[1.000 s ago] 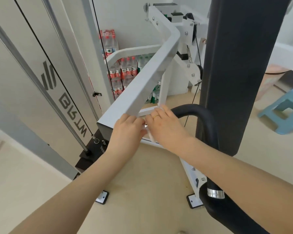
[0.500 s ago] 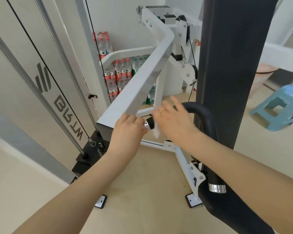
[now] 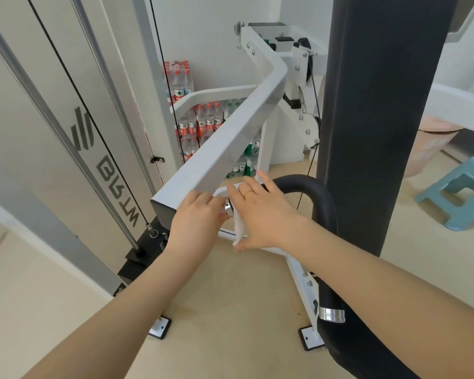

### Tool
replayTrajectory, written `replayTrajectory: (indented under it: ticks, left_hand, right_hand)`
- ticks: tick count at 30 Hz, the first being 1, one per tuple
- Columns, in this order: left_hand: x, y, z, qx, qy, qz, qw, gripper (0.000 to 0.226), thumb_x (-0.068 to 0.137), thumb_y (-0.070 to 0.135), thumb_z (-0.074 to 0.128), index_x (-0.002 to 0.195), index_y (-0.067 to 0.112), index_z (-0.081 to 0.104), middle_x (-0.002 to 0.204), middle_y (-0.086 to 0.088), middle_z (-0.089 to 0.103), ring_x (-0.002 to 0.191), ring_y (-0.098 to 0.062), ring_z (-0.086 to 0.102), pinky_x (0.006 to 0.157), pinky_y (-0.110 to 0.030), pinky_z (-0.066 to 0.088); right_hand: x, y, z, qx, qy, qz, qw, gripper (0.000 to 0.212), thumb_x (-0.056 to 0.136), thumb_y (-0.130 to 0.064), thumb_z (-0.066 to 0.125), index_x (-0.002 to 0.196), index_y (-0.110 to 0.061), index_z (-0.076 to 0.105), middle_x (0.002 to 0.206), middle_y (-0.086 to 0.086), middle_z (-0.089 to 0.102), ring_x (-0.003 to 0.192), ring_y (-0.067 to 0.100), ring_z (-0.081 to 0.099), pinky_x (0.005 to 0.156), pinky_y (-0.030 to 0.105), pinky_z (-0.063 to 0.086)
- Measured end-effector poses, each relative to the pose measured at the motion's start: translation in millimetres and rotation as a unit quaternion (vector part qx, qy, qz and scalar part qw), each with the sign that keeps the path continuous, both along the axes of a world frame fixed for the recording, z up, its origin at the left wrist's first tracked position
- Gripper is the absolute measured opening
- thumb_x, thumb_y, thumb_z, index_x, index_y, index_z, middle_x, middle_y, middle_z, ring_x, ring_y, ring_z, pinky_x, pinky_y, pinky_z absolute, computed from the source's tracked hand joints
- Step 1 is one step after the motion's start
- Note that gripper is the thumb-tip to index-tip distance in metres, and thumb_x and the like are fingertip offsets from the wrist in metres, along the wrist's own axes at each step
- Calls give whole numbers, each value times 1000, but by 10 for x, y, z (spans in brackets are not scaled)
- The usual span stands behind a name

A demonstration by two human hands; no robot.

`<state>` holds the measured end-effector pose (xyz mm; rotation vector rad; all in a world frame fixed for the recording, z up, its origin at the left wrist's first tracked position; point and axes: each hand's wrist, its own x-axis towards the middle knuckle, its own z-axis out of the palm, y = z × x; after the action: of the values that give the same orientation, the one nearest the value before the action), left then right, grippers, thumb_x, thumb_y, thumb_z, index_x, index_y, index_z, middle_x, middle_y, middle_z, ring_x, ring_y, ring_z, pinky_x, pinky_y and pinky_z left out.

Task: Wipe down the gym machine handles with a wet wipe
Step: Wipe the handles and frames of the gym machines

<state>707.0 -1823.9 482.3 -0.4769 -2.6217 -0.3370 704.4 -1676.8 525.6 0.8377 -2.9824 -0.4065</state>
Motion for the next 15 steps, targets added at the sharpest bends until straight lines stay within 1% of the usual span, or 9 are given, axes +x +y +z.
replayTrajectory:
  ticks: [1, 2, 4, 6, 8, 10, 12, 14, 15]
  left_hand:
    - [10, 8, -5, 1, 3, 1, 1000, 25, 60, 11, 85, 79, 4, 70, 62, -9, 63, 63, -34, 60, 55, -37, 52]
    - [22, 17, -10, 3, 6, 4, 1000, 25, 61, 10, 85, 80, 4, 70, 63, -9, 63, 64, -35, 60, 53, -38, 53]
    - [35, 37, -19, 10, 6, 19, 1000, 22, 64, 10, 82, 80, 4, 69, 64, -10, 62, 67, -36, 60, 51, -41, 52]
    - [39, 54, -16, 10, 15, 27, 999, 16, 67, 11, 78, 78, 5, 68, 63, -10, 61, 65, -35, 59, 50, -41, 52]
    - [49, 56, -6, 3, 27, 23, 999, 13, 68, 14, 71, 77, 5, 69, 61, -10, 60, 62, -34, 58, 49, -39, 51]
    - [66, 67, 3, -5, 34, 27, 999, 15, 68, 15, 72, 78, 4, 69, 61, -10, 60, 61, -33, 58, 49, -37, 51]
    - [93, 96, 6, -2, 25, 40, 999, 18, 67, 11, 79, 79, 3, 69, 64, -11, 61, 61, -33, 59, 46, -37, 50]
    - [112, 121, -7, 6, 12, 54, 998, 19, 68, 8, 80, 81, 2, 67, 66, -13, 59, 59, -33, 59, 41, -36, 50]
    - [119, 129, -13, 11, 8, 59, 998, 17, 70, 8, 78, 81, 1, 66, 67, -13, 58, 56, -33, 59, 38, -36, 49]
  right_hand:
    - [17, 39, 0, -13, -1, 4, 1000, 106, 74, -69, 50, 146, -6, 4, 153, 14, 19, 144, 30, 5, 116, 49, -6]
    - [37, 57, 0, -20, -2, 8, 1000, 109, 73, -75, 45, 146, -5, 4, 153, 14, 17, 144, 29, 4, 116, 49, -7]
    - [77, 5, 4, -16, 9, 26, 999, 113, 71, -80, 41, 146, -3, 7, 152, 16, 19, 143, 31, 6, 116, 47, -6]
    - [78, -61, -18, -13, 12, 38, 999, 109, 73, -80, 35, 145, -1, 11, 151, 17, 23, 142, 32, 9, 116, 47, -5]
    - [38, -37, -20, -19, 8, 43, 999, 91, 85, -70, 28, 145, -2, 12, 151, 16, 26, 143, 29, 11, 116, 48, -6]
    - [-38, 97, 17, -5, 22, 60, 998, 72, 94, -53, 31, 144, -4, 16, 149, 14, 31, 142, 27, 16, 116, 48, -4]
    - [-115, 246, 69, 14, 35, 40, 998, 58, 97, -40, 34, 140, -3, 23, 145, 15, 37, 139, 28, 23, 115, 50, 0]
    - [-142, 228, 64, 5, 35, 17, 999, 45, 99, -29, 34, 134, -2, 33, 138, 17, 43, 132, 30, 33, 115, 51, 5]
    - [-131, 145, 15, 0, 41, 25, 999, 38, 97, -22, 35, 130, -2, 38, 133, 18, 48, 128, 31, 39, 115, 51, 9]
